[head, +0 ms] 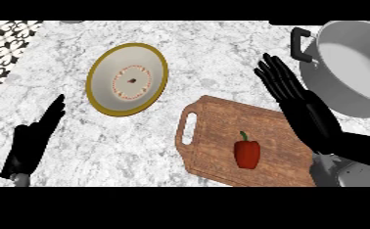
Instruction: Pick the bell pepper from the cutting board and place it in the pot
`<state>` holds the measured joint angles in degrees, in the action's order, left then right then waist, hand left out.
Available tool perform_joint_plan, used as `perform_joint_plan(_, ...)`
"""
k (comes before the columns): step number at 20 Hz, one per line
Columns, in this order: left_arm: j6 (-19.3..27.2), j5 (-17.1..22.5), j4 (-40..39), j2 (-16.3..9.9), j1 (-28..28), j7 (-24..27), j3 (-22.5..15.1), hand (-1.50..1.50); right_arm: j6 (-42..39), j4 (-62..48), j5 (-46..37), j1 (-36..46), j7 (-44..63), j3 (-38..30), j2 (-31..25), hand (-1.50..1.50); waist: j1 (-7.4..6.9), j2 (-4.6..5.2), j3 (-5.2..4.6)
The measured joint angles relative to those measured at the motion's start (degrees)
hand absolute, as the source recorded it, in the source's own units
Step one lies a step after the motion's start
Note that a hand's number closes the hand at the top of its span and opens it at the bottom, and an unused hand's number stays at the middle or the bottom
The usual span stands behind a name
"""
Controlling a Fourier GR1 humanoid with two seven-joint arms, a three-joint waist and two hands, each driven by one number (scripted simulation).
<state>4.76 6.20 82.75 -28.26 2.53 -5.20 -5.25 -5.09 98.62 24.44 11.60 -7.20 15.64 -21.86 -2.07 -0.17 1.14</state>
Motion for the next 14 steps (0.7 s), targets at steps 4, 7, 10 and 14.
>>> perform_joint_plan(4, 2.8, 1.0, 3.1, 3.3, 0.3, 2.2, 1.1, 0.0, 4.6, 5.2, -6.8, -2.7, -5.2, -3.8, -2.4, 1.5, 2.94, -0.81, -0.76)
perform_joint_plan(7, 5.2, 2.5, 4.7, 6.2, 0.0, 4.7, 2.5, 0.0, 10.2, 7.1, -13.8, -4.8, -8.3, -10.2, -6.6, -1.5, 7.23, -2.13, -1.37)
perform_joint_plan(10, 6.9, 4.0, 6.1, 8.9, 0.1, 6.5, 3.5, 0.0, 19.9, 5.8, -19.8, -10.2, -8.7, -17.1, -7.0, -1.5, 10.42, -2.28, -1.38)
perform_joint_plan(14, 8.4, 4.7, 8.0, 12.2, 0.0, 8.9, 3.2, 0.0, 29.8, 11.8, -27.9, -20.2, -15.7, -17.0, -1.8, -1.5, 9.74, -1.77, -1.23)
